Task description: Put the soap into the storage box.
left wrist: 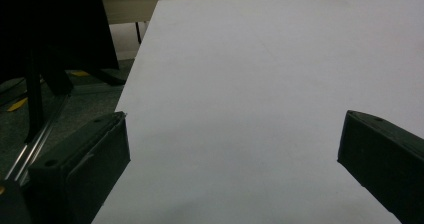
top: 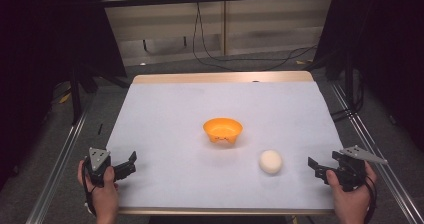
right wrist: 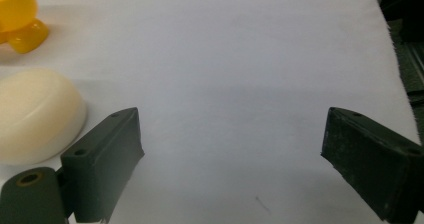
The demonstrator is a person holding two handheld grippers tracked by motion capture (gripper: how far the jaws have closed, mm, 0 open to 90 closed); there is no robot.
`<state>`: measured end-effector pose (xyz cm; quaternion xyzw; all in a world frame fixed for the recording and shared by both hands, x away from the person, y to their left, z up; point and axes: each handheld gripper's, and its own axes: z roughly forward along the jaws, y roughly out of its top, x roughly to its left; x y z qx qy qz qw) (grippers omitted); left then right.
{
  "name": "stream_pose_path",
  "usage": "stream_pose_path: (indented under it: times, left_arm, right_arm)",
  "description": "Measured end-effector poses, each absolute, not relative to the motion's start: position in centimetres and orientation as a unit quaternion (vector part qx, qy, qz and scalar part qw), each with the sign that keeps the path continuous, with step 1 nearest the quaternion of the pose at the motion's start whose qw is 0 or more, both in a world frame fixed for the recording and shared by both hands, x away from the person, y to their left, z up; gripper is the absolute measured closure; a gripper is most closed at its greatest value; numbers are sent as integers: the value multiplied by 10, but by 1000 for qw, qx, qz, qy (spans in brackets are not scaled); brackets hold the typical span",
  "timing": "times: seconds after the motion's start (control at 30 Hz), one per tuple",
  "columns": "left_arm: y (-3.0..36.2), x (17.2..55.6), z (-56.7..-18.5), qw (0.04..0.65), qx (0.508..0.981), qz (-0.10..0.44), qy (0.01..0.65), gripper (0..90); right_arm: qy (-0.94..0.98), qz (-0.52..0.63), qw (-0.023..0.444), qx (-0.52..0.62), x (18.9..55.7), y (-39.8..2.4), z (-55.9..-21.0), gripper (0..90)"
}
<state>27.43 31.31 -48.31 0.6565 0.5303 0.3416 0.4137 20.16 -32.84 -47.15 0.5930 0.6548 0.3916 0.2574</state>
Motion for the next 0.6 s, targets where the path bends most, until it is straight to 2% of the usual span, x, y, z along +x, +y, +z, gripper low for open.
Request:
stream_pose_path:
  times: [0.2,0.47,0.6]
  left_arm:
    - [313,274,-483,413,653,346,532,0]
    - [313,274,-483,413,658,345,527,0]
    - [313,274,-483,412,658,344,528,0]
  right_arm:
    - [683,376,252,573,206,-314,-461,91]
    - [733,341,209,550,217,-296,-453,87]
    - [768,311,166,535,227,-289,-450,118]
